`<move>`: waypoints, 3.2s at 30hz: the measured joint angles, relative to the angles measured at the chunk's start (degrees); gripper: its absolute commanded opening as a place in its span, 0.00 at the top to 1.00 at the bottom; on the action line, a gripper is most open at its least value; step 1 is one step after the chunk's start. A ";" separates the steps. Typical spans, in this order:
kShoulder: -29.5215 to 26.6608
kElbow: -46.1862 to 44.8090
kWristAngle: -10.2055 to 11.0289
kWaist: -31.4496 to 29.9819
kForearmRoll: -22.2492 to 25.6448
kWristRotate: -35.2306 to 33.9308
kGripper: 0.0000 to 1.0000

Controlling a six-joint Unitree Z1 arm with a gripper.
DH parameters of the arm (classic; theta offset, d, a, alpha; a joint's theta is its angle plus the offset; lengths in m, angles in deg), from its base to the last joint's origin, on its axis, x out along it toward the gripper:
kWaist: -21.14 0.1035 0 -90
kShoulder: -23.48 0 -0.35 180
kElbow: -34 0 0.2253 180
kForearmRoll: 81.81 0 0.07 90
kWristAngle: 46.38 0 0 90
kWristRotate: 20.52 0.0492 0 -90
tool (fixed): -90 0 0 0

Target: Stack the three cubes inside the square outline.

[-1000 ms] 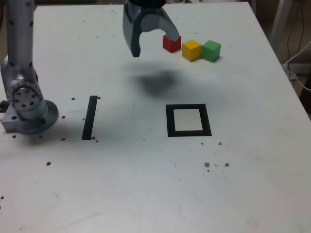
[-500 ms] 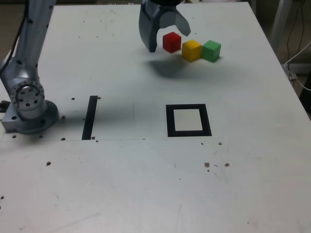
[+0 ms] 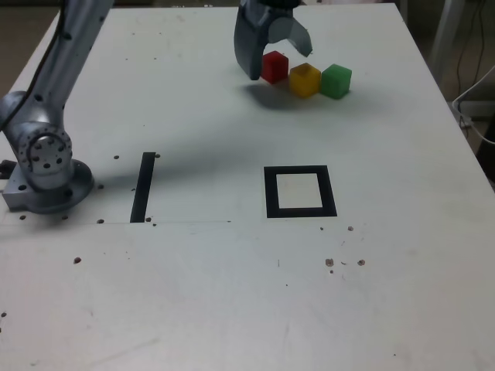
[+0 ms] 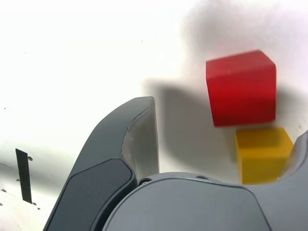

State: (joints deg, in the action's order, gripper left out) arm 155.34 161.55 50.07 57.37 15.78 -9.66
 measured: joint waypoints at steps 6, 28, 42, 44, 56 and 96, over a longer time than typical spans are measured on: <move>2.97 3.07 -0.71 0.70 0.87 0.36 0.06; 8.00 11.58 -2.10 3.14 6.67 1.60 0.27; 8.02 11.92 -2.21 3.14 6.84 1.89 0.70; 8.02 11.93 -2.24 3.14 6.84 2.11 0.70; 7.97 11.99 -2.69 3.14 6.94 3.32 0.71; -15.78 -13.87 -4.16 -24.95 4.74 -3.70 0.71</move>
State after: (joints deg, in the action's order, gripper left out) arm 139.56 147.69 45.90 32.42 20.52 -13.37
